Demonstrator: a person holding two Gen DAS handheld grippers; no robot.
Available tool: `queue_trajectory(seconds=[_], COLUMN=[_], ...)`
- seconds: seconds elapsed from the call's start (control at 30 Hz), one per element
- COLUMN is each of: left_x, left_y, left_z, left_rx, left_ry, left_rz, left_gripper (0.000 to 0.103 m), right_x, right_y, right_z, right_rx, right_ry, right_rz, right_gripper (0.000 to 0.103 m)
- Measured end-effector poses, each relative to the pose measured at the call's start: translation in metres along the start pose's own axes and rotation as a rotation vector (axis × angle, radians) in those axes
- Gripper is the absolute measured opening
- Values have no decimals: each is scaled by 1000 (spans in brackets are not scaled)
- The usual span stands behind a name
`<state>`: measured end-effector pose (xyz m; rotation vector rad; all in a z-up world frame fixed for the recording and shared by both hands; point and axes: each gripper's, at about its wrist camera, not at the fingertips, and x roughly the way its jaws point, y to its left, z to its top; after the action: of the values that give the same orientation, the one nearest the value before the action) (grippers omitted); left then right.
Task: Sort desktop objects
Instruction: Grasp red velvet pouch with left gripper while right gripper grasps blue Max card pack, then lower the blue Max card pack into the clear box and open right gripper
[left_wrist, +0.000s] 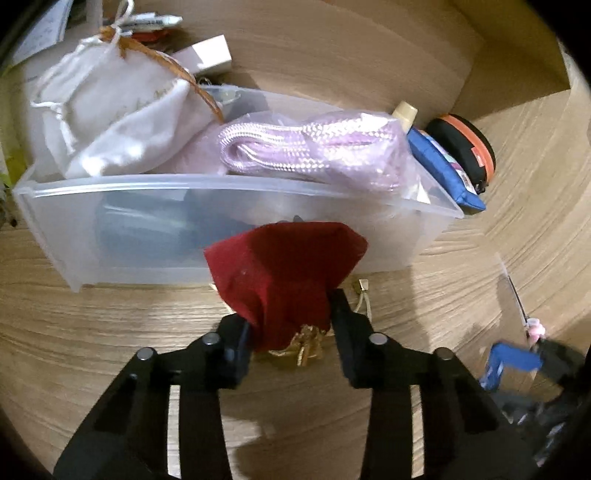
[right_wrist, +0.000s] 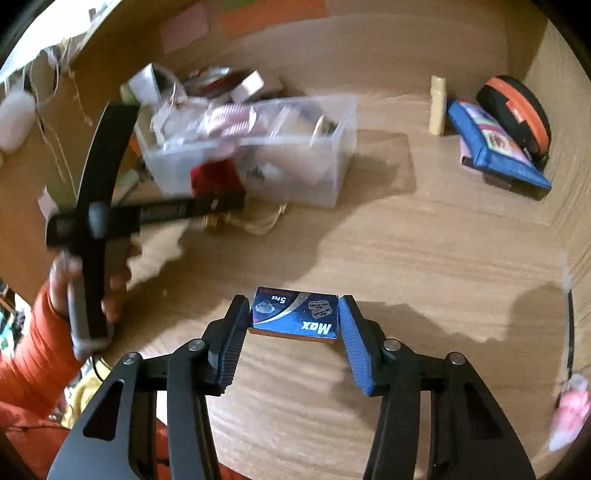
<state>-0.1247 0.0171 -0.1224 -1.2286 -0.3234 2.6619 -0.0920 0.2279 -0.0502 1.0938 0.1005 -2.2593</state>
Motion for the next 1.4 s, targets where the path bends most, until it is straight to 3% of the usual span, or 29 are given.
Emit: queue_trajectory(seconds=[0.2, 0.3, 0.43, 0.7, 1.03, 1.3, 1.4], left_x=[-17, -30, -39, -57, -65, -56, -57], left_y=[13, 27, 47, 59, 47, 35, 40], left_z=[-6, -9, -16, -22, -17, -14, -13], left_rx=[-20, -54, -108, -121, -72, -29, -32], left_ry=[-51, -82, -64, -106, -152, -175, -173], left_rz=[-14, -28, -97, -112, -145, -127, -126], left_gripper=[30, 30, 29, 29, 29, 29, 29], right_x=[-5, 1, 5, 6, 15, 60, 70], right_y=[-12, -9, -4, 0, 5, 15, 21], right_z=[18, 23, 33, 74, 127, 145, 146], right_rx=[43, 22, -1, -17, -27, -96, -145], right_ry=[11, 30, 31, -38, -116, -123, -104], right_rz=[73, 57, 73, 63, 51, -134, -162], right_gripper=[46, 46, 46, 46, 46, 47, 47])
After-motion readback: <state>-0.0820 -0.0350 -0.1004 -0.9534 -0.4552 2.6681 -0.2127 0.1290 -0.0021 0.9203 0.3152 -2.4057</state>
